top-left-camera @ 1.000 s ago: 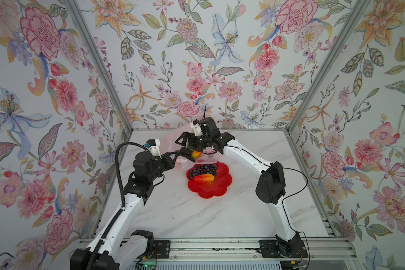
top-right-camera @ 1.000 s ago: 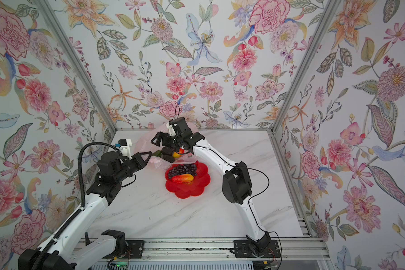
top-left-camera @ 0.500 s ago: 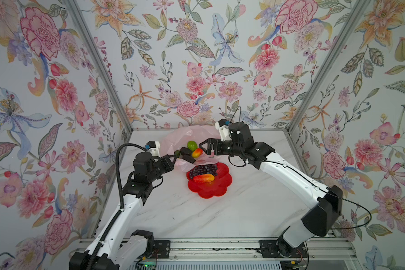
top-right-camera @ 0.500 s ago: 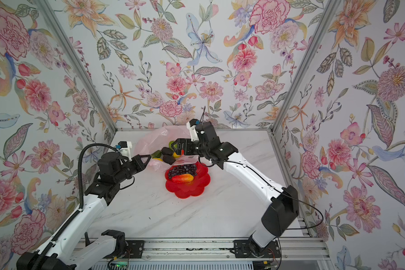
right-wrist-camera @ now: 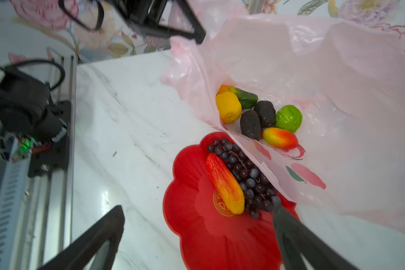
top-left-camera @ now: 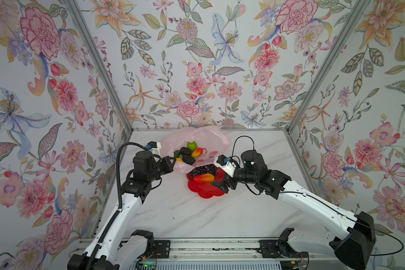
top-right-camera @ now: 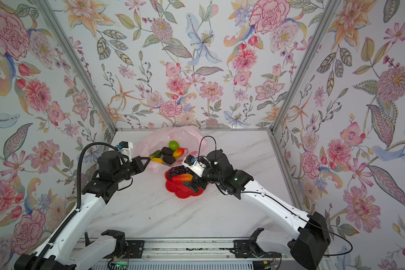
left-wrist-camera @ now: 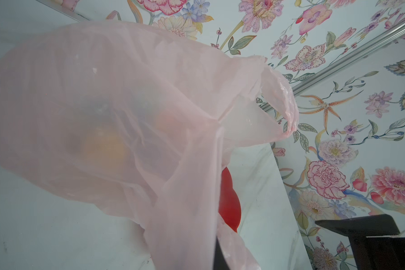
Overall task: Place the fruits into the plastic bag
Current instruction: Pick up the fruit from the plate.
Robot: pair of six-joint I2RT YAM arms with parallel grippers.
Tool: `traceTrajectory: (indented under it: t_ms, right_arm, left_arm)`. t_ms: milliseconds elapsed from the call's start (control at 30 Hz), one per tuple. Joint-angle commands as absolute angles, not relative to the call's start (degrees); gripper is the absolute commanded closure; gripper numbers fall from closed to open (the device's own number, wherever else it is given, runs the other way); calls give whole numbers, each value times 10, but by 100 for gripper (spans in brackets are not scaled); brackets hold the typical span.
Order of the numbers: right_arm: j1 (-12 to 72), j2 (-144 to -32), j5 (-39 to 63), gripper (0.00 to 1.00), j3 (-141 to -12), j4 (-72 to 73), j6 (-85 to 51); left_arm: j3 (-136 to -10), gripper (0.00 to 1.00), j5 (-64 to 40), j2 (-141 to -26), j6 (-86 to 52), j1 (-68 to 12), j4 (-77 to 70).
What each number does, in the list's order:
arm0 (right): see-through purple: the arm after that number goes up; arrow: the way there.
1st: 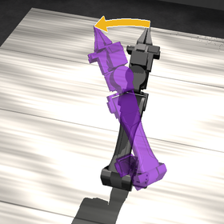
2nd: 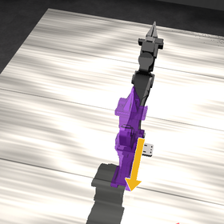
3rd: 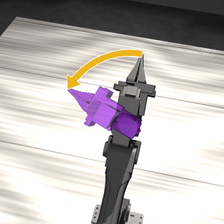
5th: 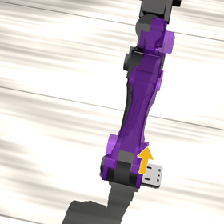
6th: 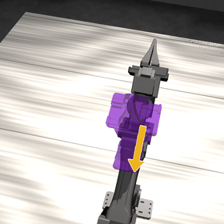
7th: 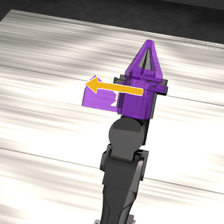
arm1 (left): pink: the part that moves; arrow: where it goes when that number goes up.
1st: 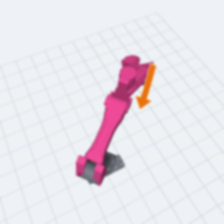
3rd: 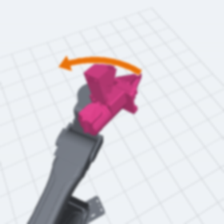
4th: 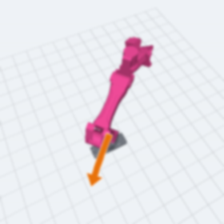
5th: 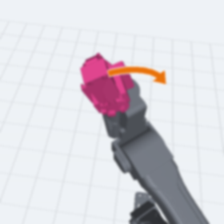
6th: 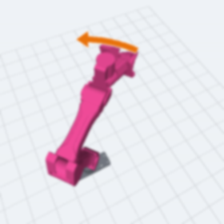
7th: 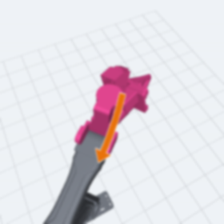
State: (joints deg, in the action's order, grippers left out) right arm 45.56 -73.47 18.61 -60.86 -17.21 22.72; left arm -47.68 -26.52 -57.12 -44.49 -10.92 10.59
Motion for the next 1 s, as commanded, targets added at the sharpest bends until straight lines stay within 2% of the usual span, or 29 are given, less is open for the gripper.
traceTrajectory:
  t_ms: [0, 500, 967]
  right_arm:
    - [470, -795, 155, 2, -632, -249, 386]
    - [485, -1035, 137, 10, -769, -262, 468]
    - [450, -1163, 139, 20, -870, -318, 481]
  left_arm:
    - [-499, 100, -255, -576, -425, -115, 121]
    - [-495, 100, -243, -580, -413, -111, 130]
    - [-514, 100, -223, -606, -377, -115, 150]
